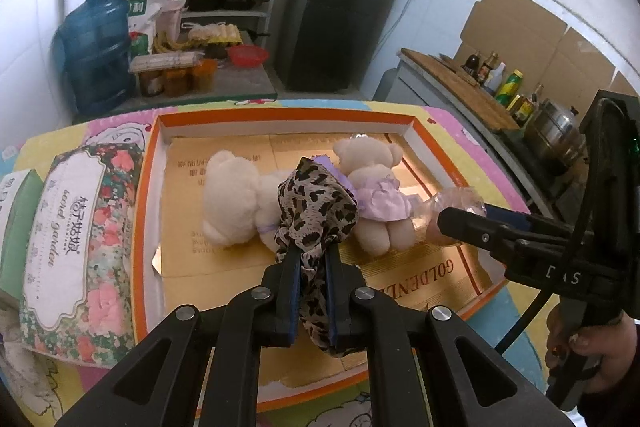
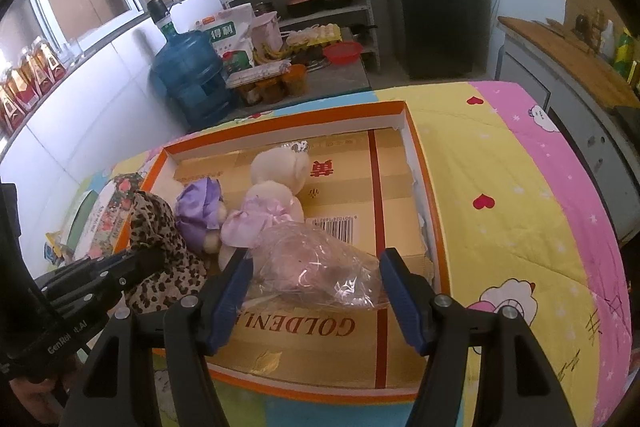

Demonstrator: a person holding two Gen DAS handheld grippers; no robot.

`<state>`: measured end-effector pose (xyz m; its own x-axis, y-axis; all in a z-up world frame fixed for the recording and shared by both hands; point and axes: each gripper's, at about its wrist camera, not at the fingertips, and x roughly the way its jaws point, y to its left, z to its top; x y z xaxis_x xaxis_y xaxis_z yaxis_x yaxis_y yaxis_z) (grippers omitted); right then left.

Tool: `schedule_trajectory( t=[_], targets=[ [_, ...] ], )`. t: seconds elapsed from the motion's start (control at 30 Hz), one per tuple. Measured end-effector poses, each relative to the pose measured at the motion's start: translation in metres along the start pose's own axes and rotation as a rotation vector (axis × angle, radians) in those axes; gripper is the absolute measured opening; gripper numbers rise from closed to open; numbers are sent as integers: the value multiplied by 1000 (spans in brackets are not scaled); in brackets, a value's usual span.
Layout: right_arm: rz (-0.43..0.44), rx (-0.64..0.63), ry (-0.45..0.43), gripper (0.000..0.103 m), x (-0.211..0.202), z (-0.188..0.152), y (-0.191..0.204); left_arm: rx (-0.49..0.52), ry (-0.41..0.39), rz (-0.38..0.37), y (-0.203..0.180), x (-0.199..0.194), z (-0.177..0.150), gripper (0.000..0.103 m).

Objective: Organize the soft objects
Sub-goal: 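Lower the leopard-print plush beside the teddies and open the left tool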

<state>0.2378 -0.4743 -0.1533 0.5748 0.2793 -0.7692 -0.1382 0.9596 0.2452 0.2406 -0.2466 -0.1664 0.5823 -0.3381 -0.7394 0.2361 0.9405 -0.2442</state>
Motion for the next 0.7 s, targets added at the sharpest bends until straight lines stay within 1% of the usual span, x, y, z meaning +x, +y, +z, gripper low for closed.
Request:
schedule_trajectory(
  t=[0.43, 0.7],
  targets=[
    [-2, -7, 3, 66, 6, 1, -1, 4, 28, -5, 0, 10, 0, 10],
    [-1, -11, 6, 66, 9, -2, -2, -1, 45, 10, 1, 15, 0, 10]
  ],
)
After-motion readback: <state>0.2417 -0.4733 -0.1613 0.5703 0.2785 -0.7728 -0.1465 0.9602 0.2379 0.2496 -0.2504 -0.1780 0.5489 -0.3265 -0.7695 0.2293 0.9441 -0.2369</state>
